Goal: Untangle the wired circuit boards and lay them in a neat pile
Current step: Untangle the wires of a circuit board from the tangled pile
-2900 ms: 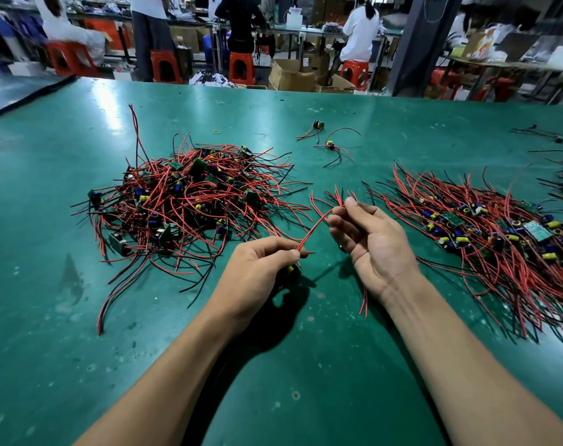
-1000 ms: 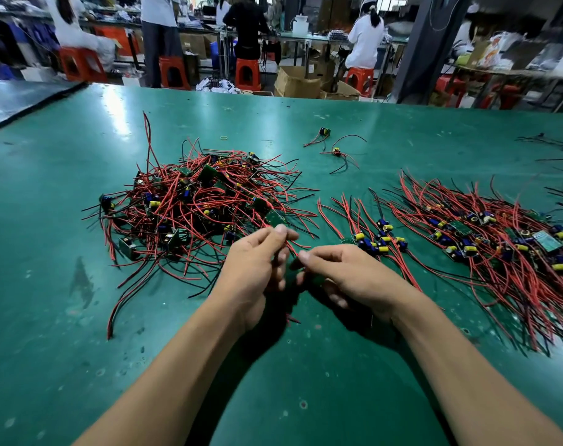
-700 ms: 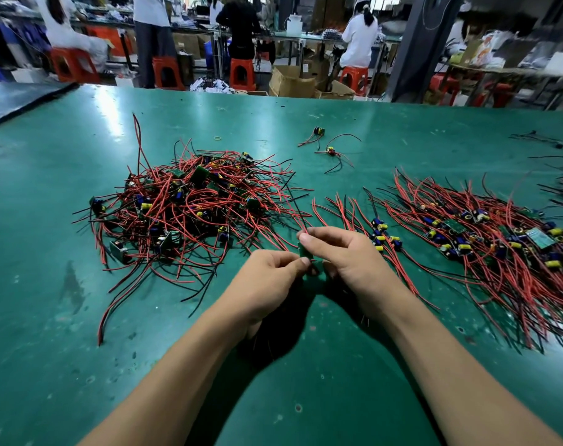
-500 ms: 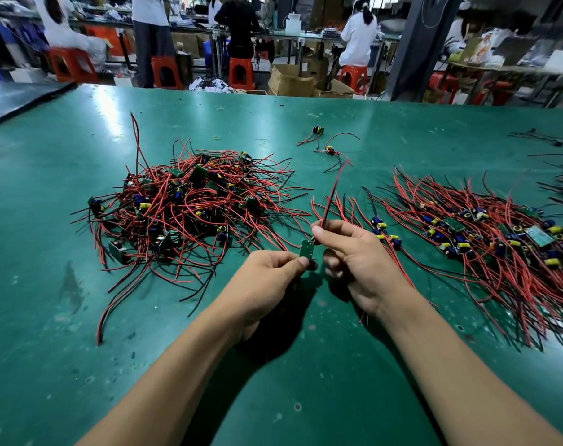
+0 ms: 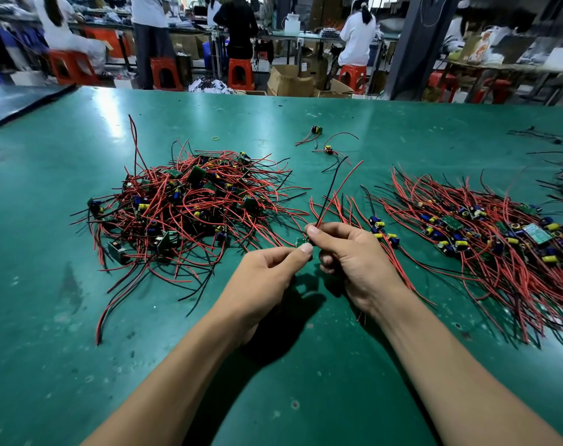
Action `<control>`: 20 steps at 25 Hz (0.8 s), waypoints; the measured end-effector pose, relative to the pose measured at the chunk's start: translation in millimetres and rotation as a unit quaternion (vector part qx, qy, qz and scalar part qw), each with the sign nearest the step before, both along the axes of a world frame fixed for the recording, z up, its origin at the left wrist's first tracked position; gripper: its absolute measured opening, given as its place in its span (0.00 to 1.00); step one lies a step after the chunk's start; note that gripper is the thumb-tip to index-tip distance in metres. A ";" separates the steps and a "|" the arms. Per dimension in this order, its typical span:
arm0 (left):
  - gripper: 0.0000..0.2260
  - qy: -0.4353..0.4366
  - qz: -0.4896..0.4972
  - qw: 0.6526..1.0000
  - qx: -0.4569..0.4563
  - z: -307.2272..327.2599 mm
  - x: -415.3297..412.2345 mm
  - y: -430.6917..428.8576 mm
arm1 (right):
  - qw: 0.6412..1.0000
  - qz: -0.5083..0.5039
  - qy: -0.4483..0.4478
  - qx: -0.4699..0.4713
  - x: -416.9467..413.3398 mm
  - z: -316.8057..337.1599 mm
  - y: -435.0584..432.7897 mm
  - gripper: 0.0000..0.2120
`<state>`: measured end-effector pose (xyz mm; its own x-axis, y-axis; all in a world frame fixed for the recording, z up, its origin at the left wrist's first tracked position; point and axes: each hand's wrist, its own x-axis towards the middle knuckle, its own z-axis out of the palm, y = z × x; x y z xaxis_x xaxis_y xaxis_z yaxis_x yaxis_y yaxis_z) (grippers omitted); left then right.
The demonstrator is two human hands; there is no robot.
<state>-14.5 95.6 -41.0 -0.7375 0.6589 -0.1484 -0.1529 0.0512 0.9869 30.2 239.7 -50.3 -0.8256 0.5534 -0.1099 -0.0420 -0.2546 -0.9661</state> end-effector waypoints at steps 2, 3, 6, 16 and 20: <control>0.11 -0.005 0.012 1.000 0.000 0.6 -0.7 -0.2 | 1.000 0.003 -0.001 0.007 0.3 1.1 0.7 0.05; 0.11 -0.012 0.011 1.000 -0.001 0.8 -1.3 -0.6 | 1.000 0.011 0.003 0.001 0.6 2.5 0.9 0.06; 0.10 -0.028 -0.008 1.000 -0.004 0.1 -2.9 -1.5 | 0.999 0.025 0.023 -0.016 1.5 4.9 1.4 0.13; 0.09 0.016 -0.050 0.997 -0.048 -3.7 -4.5 -1.5 | 0.992 -0.057 0.082 -0.078 2.8 14.0 13.1 0.08; 0.08 0.017 -0.063 0.997 -0.048 -0.7 -3.0 -1.6 | 0.984 -0.060 0.093 -0.142 5.6 17.7 18.1 0.10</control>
